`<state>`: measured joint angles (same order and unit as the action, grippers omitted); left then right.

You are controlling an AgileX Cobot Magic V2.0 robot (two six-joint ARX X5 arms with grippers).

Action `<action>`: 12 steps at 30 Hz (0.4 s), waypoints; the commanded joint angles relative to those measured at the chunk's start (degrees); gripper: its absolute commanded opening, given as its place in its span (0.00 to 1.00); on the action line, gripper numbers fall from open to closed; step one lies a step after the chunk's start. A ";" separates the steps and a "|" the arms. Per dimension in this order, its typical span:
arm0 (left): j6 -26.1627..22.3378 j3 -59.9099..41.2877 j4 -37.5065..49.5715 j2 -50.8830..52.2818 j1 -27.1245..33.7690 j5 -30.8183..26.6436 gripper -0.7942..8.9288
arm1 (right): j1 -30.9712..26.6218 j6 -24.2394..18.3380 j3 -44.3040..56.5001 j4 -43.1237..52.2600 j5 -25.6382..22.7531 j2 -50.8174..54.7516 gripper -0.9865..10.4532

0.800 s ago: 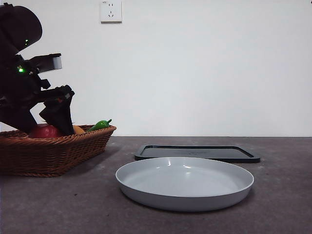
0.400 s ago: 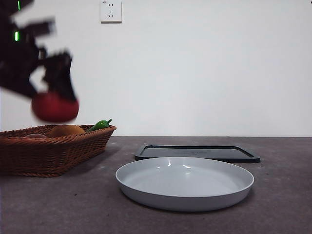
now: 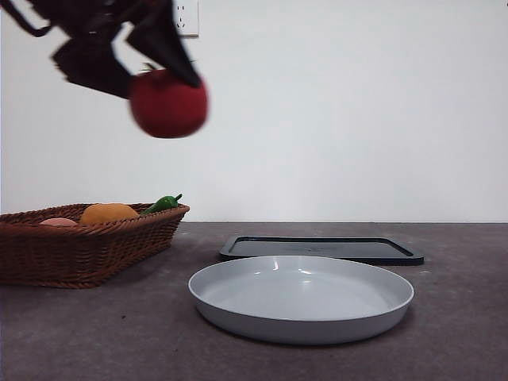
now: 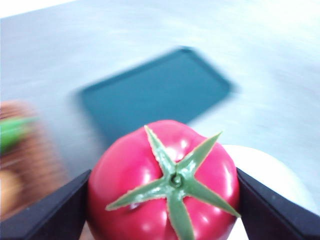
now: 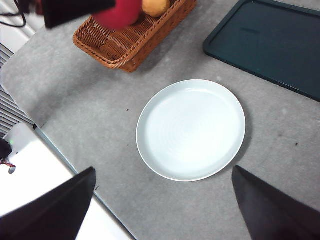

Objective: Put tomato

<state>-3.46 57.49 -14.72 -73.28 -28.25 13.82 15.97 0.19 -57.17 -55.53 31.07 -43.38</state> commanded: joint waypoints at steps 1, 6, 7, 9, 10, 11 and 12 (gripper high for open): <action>0.55 0.74 2.03 -2.47 -3.58 0.26 0.39 | 0.24 -0.24 -1.07 0.20 -0.11 -0.39 0.46; 0.57 0.74 6.34 -7.91 -8.41 0.20 0.39 | 0.24 -0.22 -1.07 0.13 -0.09 -0.39 0.46; 0.57 0.74 6.91 -9.03 -9.09 0.20 0.39 | 0.24 -0.22 -1.07 0.13 -0.09 -0.37 0.46; 0.55 0.74 8.26 -11.76 -10.43 0.17 0.39 | 0.24 -0.22 -1.07 0.13 -0.09 -0.39 0.46; 0.55 0.74 8.79 -12.81 -10.88 0.17 0.39 | 0.24 -0.22 -1.07 0.15 -0.09 -0.39 0.46; 0.57 0.74 10.01 -14.88 -11.69 0.17 0.39 | 0.24 -0.22 -1.07 0.13 -0.09 -0.39 0.46; 0.55 0.74 10.86 -16.44 -12.31 0.17 0.39 | 0.24 -0.22 -1.07 0.13 -0.09 -0.39 0.46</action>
<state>-3.38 57.49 -4.38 -89.21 -40.18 13.85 15.97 0.19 -57.17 -55.55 31.07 -43.38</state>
